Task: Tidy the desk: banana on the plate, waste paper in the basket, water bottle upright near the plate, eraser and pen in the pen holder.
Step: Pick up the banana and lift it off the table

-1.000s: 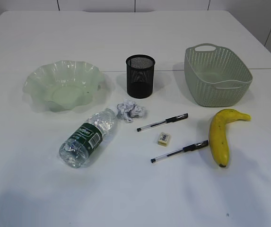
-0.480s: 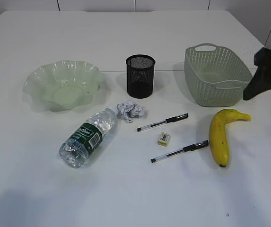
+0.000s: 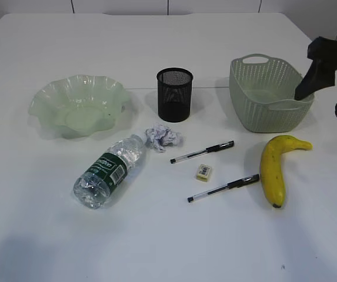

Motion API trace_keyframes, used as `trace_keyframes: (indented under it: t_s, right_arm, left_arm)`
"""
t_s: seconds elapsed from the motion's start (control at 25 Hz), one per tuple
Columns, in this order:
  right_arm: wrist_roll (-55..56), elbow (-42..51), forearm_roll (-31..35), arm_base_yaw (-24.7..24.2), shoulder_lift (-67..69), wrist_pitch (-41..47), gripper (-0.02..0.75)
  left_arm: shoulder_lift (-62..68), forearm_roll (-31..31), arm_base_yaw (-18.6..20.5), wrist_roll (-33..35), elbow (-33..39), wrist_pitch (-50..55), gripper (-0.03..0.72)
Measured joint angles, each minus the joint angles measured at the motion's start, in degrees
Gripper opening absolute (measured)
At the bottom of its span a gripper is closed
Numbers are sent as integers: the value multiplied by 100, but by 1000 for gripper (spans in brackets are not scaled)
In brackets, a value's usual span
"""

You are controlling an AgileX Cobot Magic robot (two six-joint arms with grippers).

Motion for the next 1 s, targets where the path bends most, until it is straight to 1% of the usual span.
trace_keyframes:
  t_s: [0.12, 0.24, 0.4, 0.64, 0.8, 1.0]
  right_arm:
    - [0, 0, 0, 0, 28, -239, 554]
    - [10, -36, 5, 0, 214, -281, 554]
    - [23, -97, 14, 0, 692, -191, 554]
    - [155, -417, 3, 0, 1191, -145, 554]
    - [294, -884, -9, 0, 1624, 93, 554]
    - [597, -1419, -31, 0, 2178, 299, 554]
  left_arm:
    - [0, -68, 0, -21, 0, 0, 465]
    - [149, -144, 0, -21, 0, -42, 465]
    - [818, -188, 0, -31, -188, -208, 465]
    - [2036, -200, 0, -31, -1099, -363, 465]
    - [2686, -211, 0, -31, -1766, -381, 465]
    - [3135, -256, 0, -31, -2239, -305, 465]
